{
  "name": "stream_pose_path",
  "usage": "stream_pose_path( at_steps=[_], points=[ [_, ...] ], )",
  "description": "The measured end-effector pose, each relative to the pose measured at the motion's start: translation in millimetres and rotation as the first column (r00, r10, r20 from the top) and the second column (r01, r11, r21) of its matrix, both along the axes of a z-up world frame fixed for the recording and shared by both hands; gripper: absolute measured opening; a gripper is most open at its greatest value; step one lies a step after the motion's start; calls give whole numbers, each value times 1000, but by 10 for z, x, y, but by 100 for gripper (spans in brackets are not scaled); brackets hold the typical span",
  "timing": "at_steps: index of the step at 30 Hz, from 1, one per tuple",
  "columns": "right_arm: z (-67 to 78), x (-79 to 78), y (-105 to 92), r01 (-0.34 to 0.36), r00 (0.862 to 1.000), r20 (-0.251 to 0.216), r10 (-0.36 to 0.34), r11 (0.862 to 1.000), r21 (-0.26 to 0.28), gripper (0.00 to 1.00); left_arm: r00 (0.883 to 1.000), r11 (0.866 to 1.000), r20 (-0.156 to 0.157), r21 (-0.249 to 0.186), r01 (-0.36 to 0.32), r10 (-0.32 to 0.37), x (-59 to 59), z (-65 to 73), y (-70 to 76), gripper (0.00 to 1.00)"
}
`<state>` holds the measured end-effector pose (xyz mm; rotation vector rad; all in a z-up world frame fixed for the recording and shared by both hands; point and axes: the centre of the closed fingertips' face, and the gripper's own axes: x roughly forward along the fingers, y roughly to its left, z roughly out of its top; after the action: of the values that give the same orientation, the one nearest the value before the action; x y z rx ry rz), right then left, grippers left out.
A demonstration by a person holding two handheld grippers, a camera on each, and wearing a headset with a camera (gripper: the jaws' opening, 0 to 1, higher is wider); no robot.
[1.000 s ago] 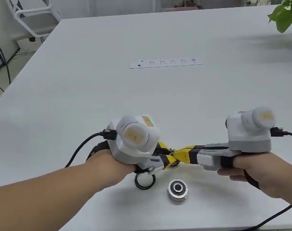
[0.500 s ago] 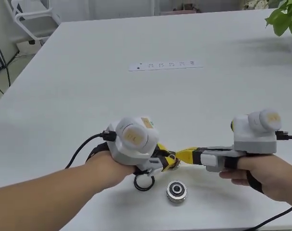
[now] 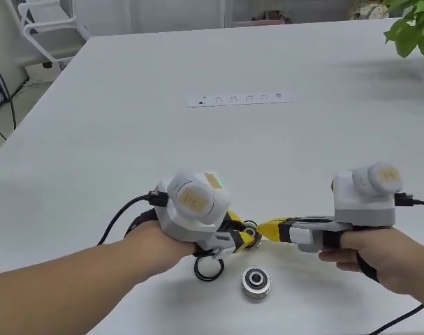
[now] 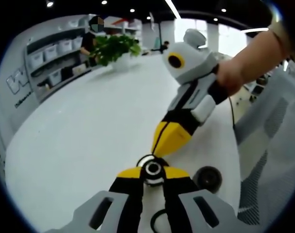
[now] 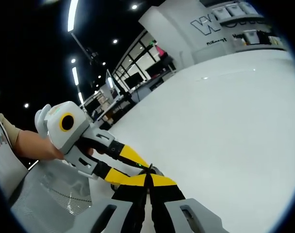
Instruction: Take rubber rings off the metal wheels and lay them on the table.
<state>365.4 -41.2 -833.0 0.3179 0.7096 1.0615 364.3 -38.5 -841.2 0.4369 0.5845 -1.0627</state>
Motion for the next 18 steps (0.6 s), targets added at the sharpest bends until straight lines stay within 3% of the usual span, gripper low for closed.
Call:
stream_pose_path(
  at_steps=[11,18],
  points=[
    [29,-6,15,-3,1000,4,3,1000,5,0,1000,999,-14,-32,4,-5,-72,141,73,25],
    [48,-4,10,-9,1000,10,9,1000,6,0,1000,999,-5,-51,0,-1,-106,265,170,31]
  ],
)
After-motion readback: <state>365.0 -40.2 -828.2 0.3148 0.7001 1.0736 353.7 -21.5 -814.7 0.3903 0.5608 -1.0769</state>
